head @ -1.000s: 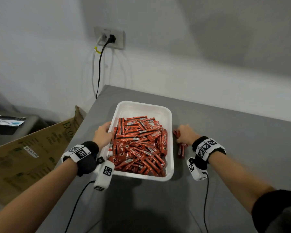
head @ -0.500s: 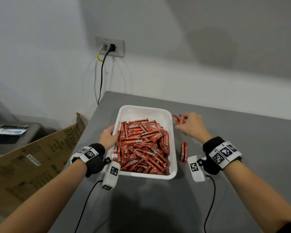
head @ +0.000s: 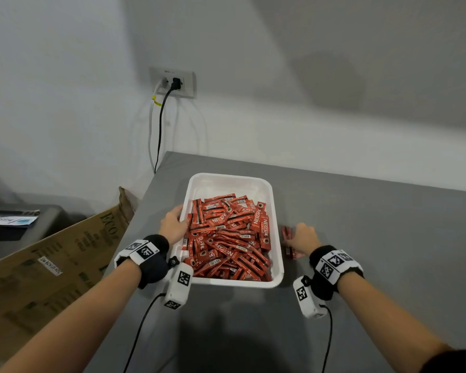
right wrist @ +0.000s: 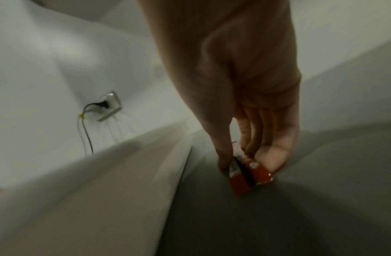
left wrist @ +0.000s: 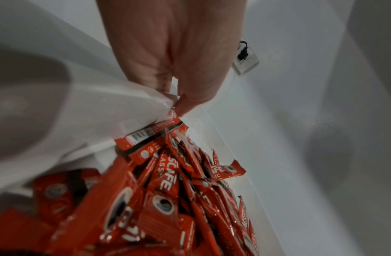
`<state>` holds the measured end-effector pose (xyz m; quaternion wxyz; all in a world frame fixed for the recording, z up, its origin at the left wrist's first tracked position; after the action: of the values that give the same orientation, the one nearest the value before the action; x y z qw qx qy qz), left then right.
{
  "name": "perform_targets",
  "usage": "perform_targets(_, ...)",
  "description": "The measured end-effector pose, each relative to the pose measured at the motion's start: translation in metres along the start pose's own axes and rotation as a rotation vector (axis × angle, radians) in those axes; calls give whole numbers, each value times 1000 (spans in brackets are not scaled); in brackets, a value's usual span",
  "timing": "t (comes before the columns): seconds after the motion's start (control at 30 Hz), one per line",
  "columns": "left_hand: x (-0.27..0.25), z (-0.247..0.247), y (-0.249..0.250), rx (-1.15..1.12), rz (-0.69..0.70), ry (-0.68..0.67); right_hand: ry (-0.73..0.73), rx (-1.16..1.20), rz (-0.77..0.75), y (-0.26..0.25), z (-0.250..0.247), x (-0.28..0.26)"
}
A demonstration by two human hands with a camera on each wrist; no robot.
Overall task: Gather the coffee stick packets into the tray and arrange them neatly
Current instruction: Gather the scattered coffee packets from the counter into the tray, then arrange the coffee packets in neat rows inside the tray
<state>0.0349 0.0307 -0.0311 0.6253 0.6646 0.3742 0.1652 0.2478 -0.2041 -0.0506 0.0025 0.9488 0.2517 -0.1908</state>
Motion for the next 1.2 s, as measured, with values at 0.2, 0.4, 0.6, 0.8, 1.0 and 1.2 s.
perform_targets(0.2, -3, -2, 1, -38, -6, -28, 217, 336, 26, -5, -38, -8)
perform_targets(0.4, -14, 4, -7, -65, -21, -54, 71, 232, -396, -62, -51, -50)
perform_targets(0.6, -20, -4, -2, 337, 37, -119, 171, 153, -456, -50, -25, -48)
perform_targets(0.8, -9, 33, 58, 794, 306, -294, 212, -259, -346, -60, -21, -29)
perform_targets(1.0, 37, 71, 42, 898, 51, -397, 29, 201, -444, -49, -31, -23)
perform_targets(1.2, 50, 81, 16, 960, -1, -384, -67, 310, -322, -41, -26, -18)
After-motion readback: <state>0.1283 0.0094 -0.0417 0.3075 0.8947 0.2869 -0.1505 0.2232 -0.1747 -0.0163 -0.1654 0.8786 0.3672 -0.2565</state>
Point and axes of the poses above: each hand's wrist, its own x-axis towards the middle knuckle, its own z-axis out of the palm, y = z × x, the point moved 2 cm from there along x, towards the middle knuckle, and after that the axes turned 13 degrees about -x, right-handed, at the moved point
